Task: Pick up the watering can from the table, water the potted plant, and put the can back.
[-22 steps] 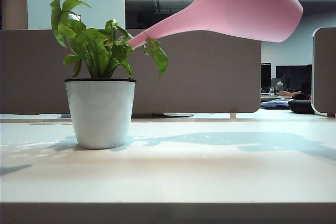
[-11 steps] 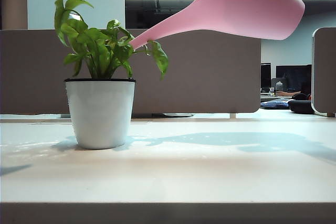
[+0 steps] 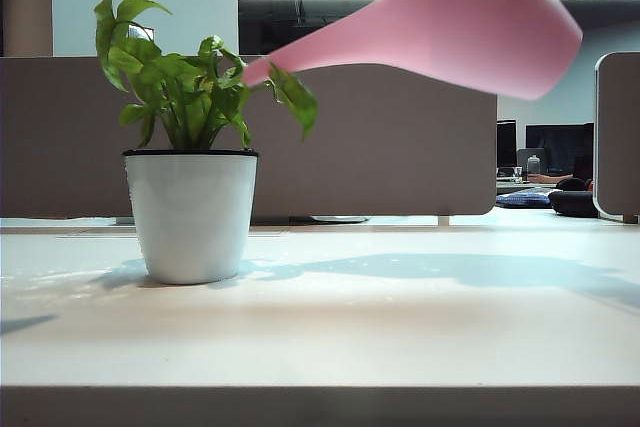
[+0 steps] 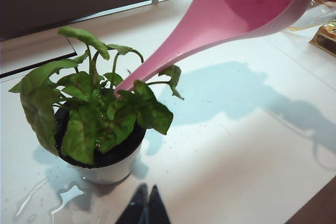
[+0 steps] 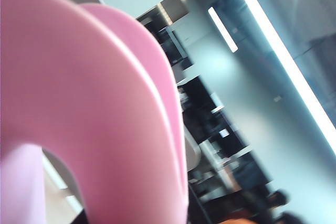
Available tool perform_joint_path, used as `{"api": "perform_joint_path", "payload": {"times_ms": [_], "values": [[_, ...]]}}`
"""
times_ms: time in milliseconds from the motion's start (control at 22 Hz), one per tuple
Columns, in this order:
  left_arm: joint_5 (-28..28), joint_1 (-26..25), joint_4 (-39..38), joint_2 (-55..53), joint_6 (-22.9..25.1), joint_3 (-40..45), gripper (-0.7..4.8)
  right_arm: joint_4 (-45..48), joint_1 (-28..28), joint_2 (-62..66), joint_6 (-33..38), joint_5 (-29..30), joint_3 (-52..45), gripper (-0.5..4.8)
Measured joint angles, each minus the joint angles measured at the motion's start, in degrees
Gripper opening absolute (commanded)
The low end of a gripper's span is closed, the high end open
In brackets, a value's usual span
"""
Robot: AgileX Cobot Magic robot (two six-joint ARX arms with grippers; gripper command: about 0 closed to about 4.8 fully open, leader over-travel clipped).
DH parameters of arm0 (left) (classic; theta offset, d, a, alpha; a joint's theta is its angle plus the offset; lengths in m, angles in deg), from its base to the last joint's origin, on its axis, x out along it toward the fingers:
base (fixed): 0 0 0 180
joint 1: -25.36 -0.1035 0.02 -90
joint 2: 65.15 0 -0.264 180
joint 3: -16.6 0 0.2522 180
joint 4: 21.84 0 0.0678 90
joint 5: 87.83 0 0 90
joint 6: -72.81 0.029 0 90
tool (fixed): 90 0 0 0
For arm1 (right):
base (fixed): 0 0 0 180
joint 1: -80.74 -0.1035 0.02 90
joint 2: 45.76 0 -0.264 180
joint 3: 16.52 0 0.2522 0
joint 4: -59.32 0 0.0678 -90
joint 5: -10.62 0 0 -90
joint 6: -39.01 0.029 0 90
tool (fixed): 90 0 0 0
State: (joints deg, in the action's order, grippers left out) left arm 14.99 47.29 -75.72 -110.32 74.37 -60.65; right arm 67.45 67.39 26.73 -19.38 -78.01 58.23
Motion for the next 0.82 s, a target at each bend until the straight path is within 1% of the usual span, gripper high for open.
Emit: {"api": "perform_joint_path", "payload": {"times_ms": [182,364,456,547,592,820], "values": [[0.0,0.0,0.0,0.0,0.0,0.0,-0.04,-1.4,0.0,0.0,6.3,-0.4,-0.1,1.12],[0.0,0.0,0.0,0.0,0.0,0.0,-0.04,-1.4,0.1,0.0,9.1,-1.4,-0.2,1.12],[0.0,0.0,0.0,0.0,0.0,0.0,-0.04,-1.5,0.2,0.0,9.7,-4.2,-1.3,1.12],[0.0,0.0,-0.2,0.0,0.0,0.0,-0.04,-1.6,0.6,0.0,11.4,-5.3,-2.1,1.12],[0.0,0.0,-0.3,0.0,0.0,0.0,-0.04,-2.0,1.1,0.0,13.0,-5.4,-2.4,1.12],[0.0,0.0,-0.5,0.0,0.0,0.0,-0.04,-2.5,4.8,0.2,27.7,-6.1,-4.1,1.12]]}}
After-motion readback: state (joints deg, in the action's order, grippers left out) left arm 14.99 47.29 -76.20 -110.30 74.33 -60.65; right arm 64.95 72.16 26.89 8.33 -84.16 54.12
